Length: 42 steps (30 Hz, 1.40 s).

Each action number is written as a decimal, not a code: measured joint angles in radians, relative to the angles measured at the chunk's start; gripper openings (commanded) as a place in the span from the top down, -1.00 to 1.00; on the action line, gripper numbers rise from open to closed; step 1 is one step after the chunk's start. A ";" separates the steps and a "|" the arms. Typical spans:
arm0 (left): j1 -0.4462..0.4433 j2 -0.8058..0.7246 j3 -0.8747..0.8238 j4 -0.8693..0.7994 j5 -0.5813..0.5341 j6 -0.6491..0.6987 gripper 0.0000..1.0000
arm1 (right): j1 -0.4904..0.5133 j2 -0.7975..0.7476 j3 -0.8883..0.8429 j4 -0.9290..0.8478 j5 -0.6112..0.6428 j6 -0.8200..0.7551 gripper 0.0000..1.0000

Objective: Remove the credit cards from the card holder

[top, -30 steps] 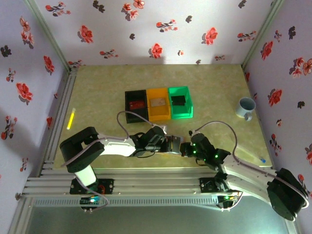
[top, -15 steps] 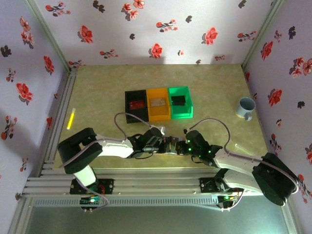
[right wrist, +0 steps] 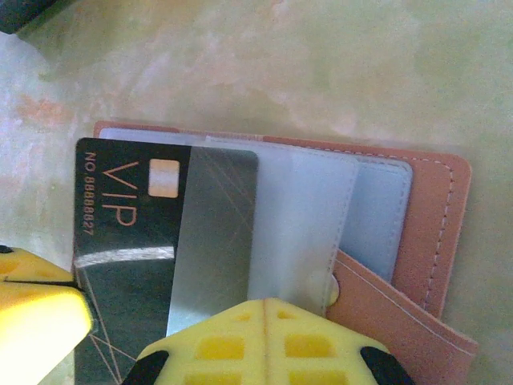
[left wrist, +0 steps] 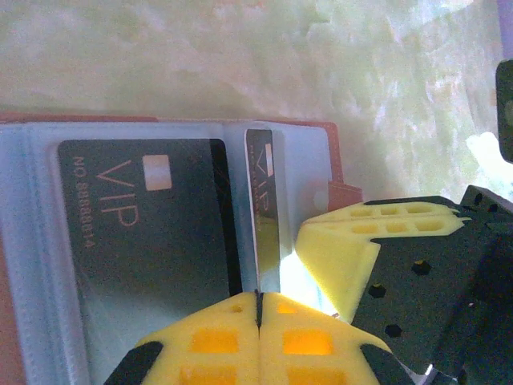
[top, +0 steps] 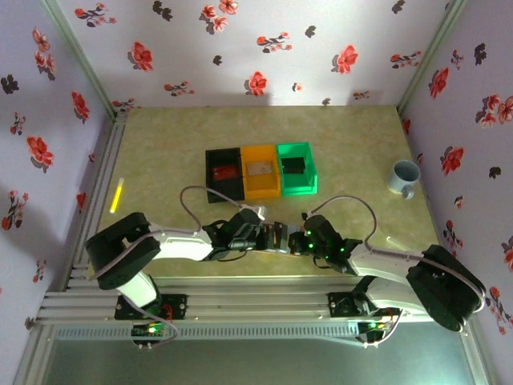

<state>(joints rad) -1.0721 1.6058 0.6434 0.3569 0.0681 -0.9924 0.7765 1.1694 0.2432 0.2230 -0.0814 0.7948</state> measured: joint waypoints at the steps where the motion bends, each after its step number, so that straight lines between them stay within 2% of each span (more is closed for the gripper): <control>1: 0.003 -0.006 -0.005 0.002 0.000 0.000 1.00 | 0.000 0.002 0.000 0.003 0.001 0.000 1.00; 19: 0.045 -0.126 -0.098 0.007 -0.008 -0.004 1.00 | 0.000 0.033 0.018 0.011 0.002 -0.002 1.00; 23: 0.047 -0.160 -0.116 0.009 -0.011 -0.005 1.00 | 0.000 0.022 0.037 -0.035 0.002 -0.010 1.00; 27: 0.058 -0.213 -0.124 0.007 -0.011 -0.004 1.00 | 0.000 -0.054 0.056 -0.123 0.007 -0.028 0.98; 38: 0.098 -0.333 -0.164 -0.047 0.045 0.027 1.00 | 0.000 -0.290 0.093 -0.272 0.002 -0.087 0.07; 42: 0.105 -0.369 -0.207 -0.050 0.084 0.035 1.00 | 0.000 -0.362 0.052 -0.219 -0.050 -0.088 -0.13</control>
<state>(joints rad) -0.9676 1.2366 0.4366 0.3065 0.1520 -0.9573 0.7765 0.8078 0.2951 0.0036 -0.1314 0.7067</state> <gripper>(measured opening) 0.026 0.533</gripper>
